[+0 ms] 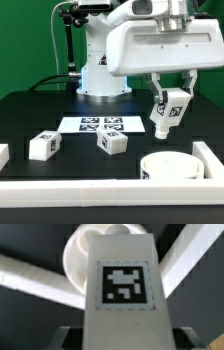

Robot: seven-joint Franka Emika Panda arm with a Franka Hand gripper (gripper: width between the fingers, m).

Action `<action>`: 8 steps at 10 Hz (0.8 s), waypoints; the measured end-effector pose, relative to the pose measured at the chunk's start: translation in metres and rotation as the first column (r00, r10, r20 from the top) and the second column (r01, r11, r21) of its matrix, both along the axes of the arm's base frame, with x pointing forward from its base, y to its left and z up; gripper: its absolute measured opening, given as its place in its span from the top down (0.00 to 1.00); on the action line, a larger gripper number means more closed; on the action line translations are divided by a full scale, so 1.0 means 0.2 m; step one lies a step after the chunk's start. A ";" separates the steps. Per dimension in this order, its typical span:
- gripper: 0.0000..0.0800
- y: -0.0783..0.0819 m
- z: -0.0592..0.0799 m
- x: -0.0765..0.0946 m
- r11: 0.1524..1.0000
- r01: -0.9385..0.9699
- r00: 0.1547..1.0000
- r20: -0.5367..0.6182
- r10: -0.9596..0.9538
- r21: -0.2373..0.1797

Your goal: Assemble stool

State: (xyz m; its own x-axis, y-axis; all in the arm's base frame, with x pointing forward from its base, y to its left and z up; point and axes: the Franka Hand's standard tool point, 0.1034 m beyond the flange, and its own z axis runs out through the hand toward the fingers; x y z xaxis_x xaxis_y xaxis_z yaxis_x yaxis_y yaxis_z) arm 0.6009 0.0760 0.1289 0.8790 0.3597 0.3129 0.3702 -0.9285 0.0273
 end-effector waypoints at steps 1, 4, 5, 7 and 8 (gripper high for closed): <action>0.57 -0.01 0.02 0.03 1.000 0.004 0.999 0.033 -0.004 0.002; 0.57 -0.10 0.01 0.05 1.000 0.001 0.966 0.257 0.001 -0.005; 0.57 -0.09 -0.01 0.05 1.000 -0.002 0.970 0.243 0.003 -0.004; 0.57 -0.04 0.02 0.15 1.000 -0.015 0.966 0.257 0.013 0.004; 0.57 -0.03 0.02 0.19 1.000 -0.018 0.969 0.247 0.015 0.009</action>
Offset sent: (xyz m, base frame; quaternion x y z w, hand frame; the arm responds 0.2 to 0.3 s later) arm 0.0000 0.0000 0.0000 0.0000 0.1938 0.0000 0.9810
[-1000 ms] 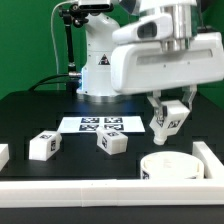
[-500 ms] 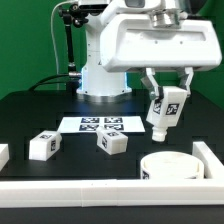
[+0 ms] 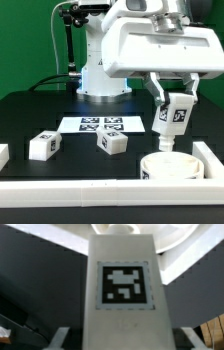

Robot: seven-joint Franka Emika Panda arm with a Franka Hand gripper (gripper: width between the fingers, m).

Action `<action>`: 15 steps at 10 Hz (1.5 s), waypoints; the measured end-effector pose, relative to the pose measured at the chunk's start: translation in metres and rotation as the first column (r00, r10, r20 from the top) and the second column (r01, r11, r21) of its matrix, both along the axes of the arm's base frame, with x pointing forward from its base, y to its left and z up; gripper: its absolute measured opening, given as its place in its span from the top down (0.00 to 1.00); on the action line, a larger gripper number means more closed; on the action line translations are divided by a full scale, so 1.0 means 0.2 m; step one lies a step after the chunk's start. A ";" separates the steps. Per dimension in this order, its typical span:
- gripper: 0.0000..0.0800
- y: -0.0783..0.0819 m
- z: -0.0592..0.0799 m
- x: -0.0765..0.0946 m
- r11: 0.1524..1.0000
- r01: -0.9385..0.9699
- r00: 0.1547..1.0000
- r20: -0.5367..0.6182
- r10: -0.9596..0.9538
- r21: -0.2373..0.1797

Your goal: Assemble stool

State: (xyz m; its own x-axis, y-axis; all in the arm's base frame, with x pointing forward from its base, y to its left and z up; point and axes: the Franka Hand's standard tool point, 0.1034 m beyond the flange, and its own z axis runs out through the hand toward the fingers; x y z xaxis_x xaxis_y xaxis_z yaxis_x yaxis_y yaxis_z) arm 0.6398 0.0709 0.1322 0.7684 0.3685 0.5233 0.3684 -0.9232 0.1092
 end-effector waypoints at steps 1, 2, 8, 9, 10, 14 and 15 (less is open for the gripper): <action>0.57 0.01 0.00 0.02 1.000 -0.002 1.000 -0.012 0.002 0.002; 0.57 0.01 0.00 0.02 1.000 -0.002 1.000 -0.011 0.002 0.002; 0.57 0.05 -0.03 0.06 1.000 -0.011 0.993 -0.119 0.012 0.009; 0.57 0.06 -0.04 0.09 1.000 -0.016 0.989 -0.147 0.018 0.012; 0.57 0.07 -0.05 0.10 1.000 -0.020 0.987 -0.156 0.022 0.015; 0.57 0.07 -0.06 0.11 1.000 -0.020 0.989 -0.145 0.022 0.015; 0.57 0.07 -0.07 0.11 1.000 -0.021 0.989 -0.146 0.023 0.015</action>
Offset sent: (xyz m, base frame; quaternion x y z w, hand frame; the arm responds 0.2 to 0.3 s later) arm 0.0000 0.0000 0.0000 0.0000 0.0000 0.0000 1.0000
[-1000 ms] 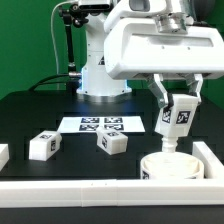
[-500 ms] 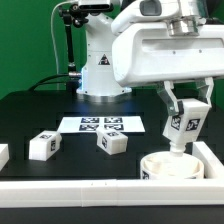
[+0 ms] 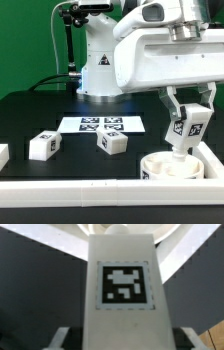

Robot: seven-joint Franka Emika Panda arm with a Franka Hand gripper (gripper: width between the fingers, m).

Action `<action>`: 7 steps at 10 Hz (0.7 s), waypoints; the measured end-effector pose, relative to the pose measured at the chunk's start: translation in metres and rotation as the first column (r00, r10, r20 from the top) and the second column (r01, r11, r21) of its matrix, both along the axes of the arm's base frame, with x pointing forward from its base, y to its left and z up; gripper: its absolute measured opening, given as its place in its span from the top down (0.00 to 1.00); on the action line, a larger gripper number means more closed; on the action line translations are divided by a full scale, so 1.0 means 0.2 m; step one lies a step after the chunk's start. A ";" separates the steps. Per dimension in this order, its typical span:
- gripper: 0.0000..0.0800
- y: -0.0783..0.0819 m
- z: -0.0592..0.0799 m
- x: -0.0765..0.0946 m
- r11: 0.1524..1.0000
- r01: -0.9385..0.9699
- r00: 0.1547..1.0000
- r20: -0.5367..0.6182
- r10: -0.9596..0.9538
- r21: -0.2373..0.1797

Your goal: Assemble stool

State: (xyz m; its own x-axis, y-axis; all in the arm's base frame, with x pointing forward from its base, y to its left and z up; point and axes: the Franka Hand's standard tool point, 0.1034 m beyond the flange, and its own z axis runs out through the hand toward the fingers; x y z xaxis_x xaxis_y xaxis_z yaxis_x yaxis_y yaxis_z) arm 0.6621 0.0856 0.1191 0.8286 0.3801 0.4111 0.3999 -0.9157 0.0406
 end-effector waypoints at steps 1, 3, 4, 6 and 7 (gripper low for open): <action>0.57 -0.01 0.00 0.00 1.000 -0.003 1.000 -0.003 0.003 -0.002; 0.57 -0.01 -0.03 0.00 1.000 -0.002 1.000 -0.008 0.002 -0.002; 0.57 -0.01 -0.04 0.00 1.000 -0.002 1.000 -0.013 0.002 -0.001; 0.57 -0.01 -0.07 0.00 1.000 -0.001 1.000 -0.018 0.001 0.000; 0.57 -0.01 -0.08 -0.01 1.000 0.000 1.000 -0.021 0.000 0.000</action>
Offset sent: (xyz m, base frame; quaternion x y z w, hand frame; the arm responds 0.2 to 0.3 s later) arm 0.0111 0.0032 -0.0055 0.0083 0.0136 -0.0034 0.9999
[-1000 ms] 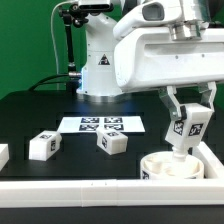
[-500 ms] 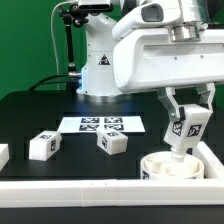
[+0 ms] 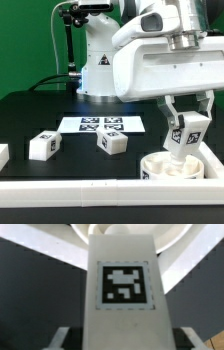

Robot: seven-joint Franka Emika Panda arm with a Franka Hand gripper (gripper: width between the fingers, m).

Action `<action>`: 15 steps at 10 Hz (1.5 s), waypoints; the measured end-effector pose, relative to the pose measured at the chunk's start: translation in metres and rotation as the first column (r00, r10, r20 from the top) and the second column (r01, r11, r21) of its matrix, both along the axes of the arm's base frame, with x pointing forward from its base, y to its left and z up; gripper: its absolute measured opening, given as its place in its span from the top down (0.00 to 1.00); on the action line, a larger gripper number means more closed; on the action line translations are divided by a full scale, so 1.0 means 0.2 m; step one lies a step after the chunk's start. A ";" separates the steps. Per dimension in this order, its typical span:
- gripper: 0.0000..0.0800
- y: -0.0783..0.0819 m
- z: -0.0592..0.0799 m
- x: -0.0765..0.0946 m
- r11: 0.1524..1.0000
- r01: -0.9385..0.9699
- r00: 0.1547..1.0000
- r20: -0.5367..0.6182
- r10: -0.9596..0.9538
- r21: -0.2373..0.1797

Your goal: Assemble stool

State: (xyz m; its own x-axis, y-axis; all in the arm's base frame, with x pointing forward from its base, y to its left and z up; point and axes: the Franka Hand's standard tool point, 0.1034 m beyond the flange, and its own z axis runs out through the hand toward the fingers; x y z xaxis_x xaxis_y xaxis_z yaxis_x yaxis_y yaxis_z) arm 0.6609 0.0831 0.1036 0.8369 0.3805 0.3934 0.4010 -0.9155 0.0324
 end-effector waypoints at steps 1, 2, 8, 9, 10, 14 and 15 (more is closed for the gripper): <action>0.57 0.00 -0.01 0.00 1.000 -0.004 1.000 -0.001 0.004 -0.002; 0.57 -0.01 -0.01 0.01 1.000 -0.017 1.000 0.003 0.017 -0.007; 0.57 -0.02 -0.03 0.01 0.999 -0.032 0.999 0.002 0.032 -0.014; 0.57 -0.01 -0.04 0.01 0.999 -0.034 0.999 -0.002 0.034 -0.014; 0.57 -0.01 -0.05 0.00 0.999 -0.035 0.999 -0.005 0.035 -0.013; 0.57 -0.03 -0.08 -0.01 0.999 -0.037 0.999 -0.003 0.037 -0.016; 0.57 -0.04 -0.10 -0.02 0.999 -0.038 0.999 -0.007 0.038 -0.018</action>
Offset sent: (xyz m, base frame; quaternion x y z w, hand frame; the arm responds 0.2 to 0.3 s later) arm 0.0000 0.0000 0.0000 0.0000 0.0000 0.0000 1.0000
